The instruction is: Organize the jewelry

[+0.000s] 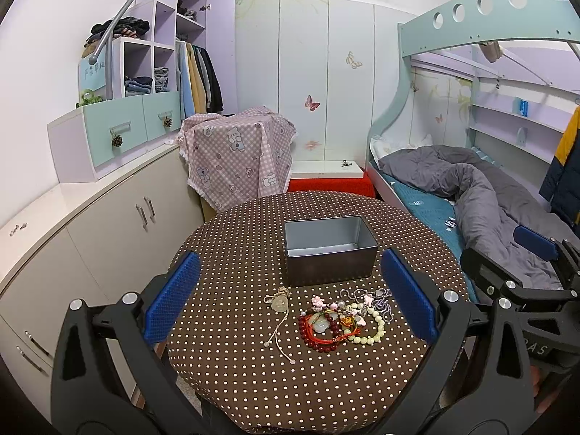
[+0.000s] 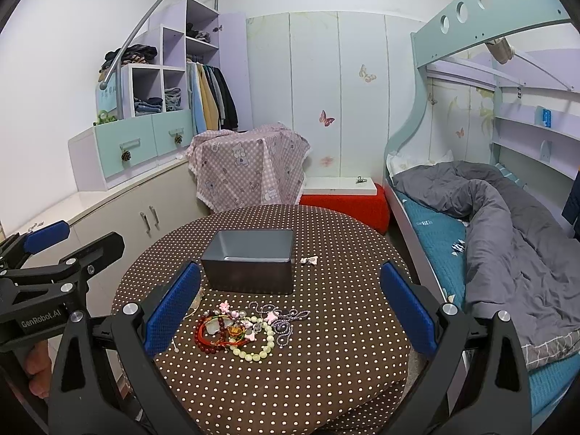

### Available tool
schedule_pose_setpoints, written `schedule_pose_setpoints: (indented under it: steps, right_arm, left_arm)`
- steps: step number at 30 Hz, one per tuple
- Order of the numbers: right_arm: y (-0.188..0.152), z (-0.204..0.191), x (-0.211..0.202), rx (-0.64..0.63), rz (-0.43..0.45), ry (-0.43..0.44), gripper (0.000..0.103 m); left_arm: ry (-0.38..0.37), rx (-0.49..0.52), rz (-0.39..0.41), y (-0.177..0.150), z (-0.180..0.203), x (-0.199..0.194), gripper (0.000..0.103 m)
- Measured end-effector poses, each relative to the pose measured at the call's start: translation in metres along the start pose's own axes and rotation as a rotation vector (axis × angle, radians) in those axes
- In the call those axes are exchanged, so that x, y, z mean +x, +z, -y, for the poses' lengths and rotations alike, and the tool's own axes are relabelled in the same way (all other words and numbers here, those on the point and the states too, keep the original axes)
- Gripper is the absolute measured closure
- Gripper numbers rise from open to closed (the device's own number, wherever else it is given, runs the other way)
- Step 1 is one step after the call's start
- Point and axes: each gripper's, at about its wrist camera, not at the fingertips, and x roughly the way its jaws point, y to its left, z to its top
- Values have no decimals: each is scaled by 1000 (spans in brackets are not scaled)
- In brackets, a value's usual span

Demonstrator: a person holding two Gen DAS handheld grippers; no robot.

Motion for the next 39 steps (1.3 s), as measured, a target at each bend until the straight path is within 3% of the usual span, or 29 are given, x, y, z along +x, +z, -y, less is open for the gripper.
schedule_pose_setpoints:
  steps: [13,21,28,39]
  right_arm:
    - [3,0,6,4,-42,-2,8]
    - [-4,5,25,16,-125,-14,8]
    - [-21,13,49,38,-230,-66,8]
    - [-51,10,94,26,-393,-97,8]
  left_arm:
    - [9,-5,-30,-7,-2,10,6]
    - [27,-12,-73,-18,-12,23,6]
    - [64,-31,-152,-32,-29,43,6]
    - [35,-51,-314,-58,-41,85,6]
